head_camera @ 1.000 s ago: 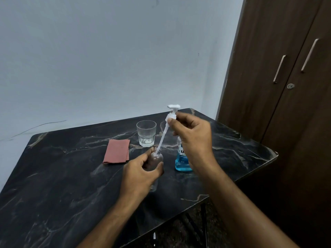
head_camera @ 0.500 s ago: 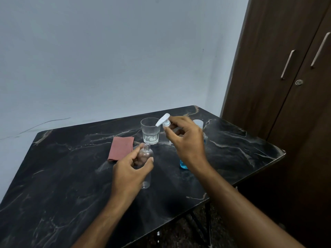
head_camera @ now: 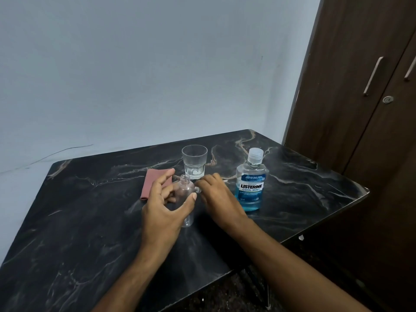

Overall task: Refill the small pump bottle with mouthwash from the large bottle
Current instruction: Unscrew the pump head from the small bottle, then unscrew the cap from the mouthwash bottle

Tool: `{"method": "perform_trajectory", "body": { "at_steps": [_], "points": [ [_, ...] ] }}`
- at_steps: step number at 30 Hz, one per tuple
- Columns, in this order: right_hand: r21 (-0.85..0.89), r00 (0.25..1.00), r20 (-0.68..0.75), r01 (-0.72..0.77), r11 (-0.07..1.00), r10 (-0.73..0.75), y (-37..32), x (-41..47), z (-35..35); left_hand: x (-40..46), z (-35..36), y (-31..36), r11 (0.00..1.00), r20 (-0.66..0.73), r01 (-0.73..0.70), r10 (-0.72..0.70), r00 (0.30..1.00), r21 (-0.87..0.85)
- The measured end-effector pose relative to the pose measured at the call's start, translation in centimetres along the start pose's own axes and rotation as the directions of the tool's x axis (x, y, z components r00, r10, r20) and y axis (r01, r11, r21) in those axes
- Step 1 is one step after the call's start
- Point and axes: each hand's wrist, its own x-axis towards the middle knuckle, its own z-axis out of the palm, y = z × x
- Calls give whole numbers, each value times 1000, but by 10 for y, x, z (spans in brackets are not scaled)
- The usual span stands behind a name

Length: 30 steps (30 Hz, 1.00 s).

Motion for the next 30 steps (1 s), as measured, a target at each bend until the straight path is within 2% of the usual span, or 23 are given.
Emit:
{"method": "perform_trajectory", "body": {
  "at_steps": [5,10,16,21,25,30],
  "points": [
    [-80,994,78,80,994,-74,0,2,5,3,-3,-9,1000,12,-8,7,1000,30],
    [-77,986,140,97,992,-86,0,0,11,4,-3,-15,999,20,14,-14,1000,31],
    [100,994,107,7,995,-18,7,-6,6,6,1,-21,999,65,29,-28,998,-26],
    [228,988,-137,-40,973,73,2,-9,-32,13,5,-28,999,110,43,-42,993,-6],
    [249,907,-407,-8,968,112,1,-12,-76,13,18,-30,997,137,34,-42,990,65],
    [252,814,-541,-81,964,210,8,-10,-121,17,22,-28,993,140,-5,-12,990,118]
  ]
}}
